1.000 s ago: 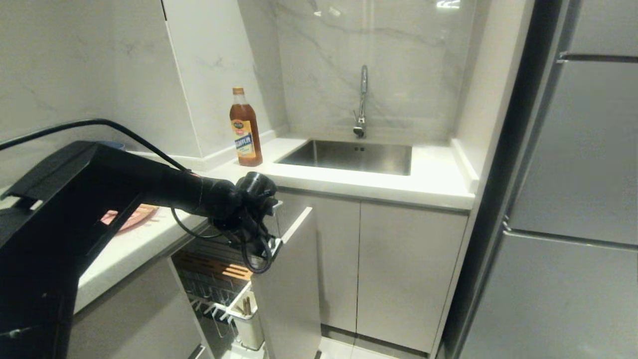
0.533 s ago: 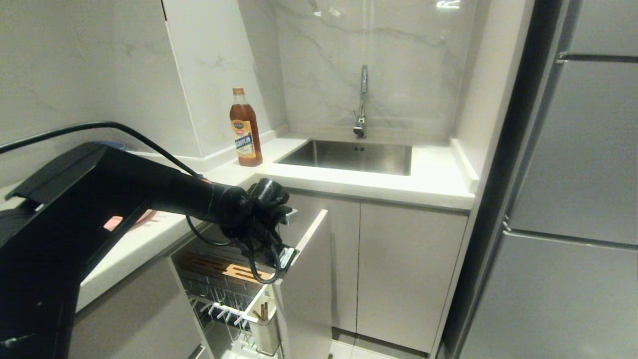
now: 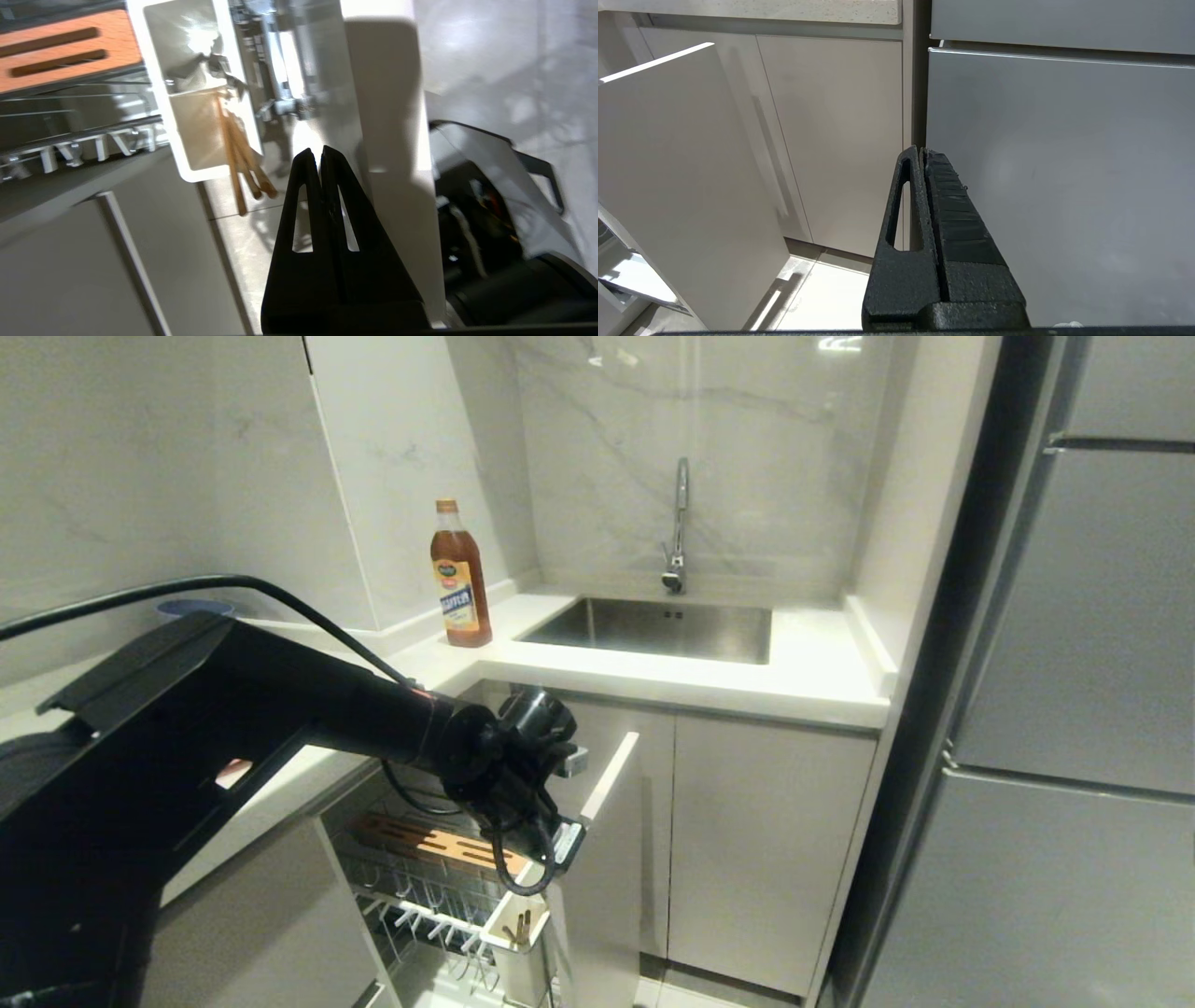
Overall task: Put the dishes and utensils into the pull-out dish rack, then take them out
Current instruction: Open the cupboard
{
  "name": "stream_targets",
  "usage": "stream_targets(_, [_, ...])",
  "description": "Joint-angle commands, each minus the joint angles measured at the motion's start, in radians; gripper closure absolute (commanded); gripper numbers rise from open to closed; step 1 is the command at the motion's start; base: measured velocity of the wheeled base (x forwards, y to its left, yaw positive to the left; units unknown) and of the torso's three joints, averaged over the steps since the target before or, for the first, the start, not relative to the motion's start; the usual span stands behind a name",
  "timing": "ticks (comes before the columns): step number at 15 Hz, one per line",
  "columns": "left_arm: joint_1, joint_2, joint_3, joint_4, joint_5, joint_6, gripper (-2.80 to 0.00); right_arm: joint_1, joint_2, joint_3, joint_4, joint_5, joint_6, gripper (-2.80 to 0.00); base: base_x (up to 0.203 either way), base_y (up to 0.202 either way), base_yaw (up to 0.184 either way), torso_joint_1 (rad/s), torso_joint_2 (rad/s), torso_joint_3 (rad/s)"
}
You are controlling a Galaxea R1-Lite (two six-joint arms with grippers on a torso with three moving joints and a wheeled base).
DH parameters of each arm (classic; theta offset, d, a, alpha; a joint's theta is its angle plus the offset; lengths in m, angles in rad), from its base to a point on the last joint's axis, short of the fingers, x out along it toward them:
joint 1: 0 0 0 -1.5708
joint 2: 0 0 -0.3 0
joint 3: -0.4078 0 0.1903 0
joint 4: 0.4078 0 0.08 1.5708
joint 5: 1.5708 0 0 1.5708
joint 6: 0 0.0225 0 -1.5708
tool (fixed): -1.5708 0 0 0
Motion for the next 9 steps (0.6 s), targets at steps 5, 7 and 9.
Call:
stream_targets(5, [-0.073, -0.043, 0.052, -0.032, -0.097, -0.039, 0.00, 0.000, 0.001, 0.000, 0.000, 0.000, 0.000, 0.00, 0.000, 0.000, 0.000, 0.000, 0.00, 0.000])
stream_targets(7, [-0.104, -0.053, 0.077, -0.083, -0.112, -0.093, 0.00, 0.000, 0.001, 0.000, 0.000, 0.000, 0.000, 0.00, 0.000, 0.000, 0.000, 0.000, 0.00, 0.000])
stream_targets(9, [-0.115, -0.053, 0.085, -0.100, -0.114, -0.107, 0.00, 0.000, 0.001, 0.000, 0.000, 0.000, 0.000, 0.00, 0.000, 0.000, 0.000, 0.000, 0.00, 0.000])
